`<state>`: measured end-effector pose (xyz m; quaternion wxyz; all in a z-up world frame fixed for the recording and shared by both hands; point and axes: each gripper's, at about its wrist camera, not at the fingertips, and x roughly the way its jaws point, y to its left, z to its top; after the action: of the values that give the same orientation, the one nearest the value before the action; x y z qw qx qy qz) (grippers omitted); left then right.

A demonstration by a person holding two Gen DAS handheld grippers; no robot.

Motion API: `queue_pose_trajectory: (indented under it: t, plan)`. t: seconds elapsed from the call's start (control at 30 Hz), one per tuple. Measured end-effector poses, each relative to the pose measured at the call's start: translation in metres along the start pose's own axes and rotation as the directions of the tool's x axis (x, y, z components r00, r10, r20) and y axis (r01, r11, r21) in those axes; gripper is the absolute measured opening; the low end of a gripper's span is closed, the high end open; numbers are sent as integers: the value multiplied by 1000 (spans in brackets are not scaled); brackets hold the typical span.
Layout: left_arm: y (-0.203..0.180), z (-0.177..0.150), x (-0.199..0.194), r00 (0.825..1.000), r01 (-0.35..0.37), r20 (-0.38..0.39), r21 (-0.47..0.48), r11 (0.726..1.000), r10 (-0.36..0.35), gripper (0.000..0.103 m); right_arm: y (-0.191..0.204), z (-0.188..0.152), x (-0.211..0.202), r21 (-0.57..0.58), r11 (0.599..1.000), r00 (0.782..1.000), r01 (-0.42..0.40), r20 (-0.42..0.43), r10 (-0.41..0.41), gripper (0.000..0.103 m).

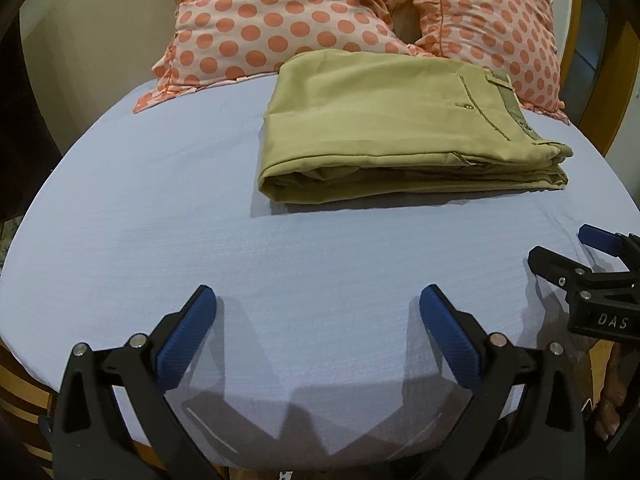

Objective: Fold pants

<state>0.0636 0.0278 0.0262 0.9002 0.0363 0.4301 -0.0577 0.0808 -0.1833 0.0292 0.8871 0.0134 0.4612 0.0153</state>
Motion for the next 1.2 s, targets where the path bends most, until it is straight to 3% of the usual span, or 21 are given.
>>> queue_pose_trajectory:
  t: [1.2]
  plan:
    - [-1, 0, 0, 1000, -14, 13, -12, 1000, 14, 101, -2, 0, 1, -4, 1000, 1000, -3, -3, 2, 102]
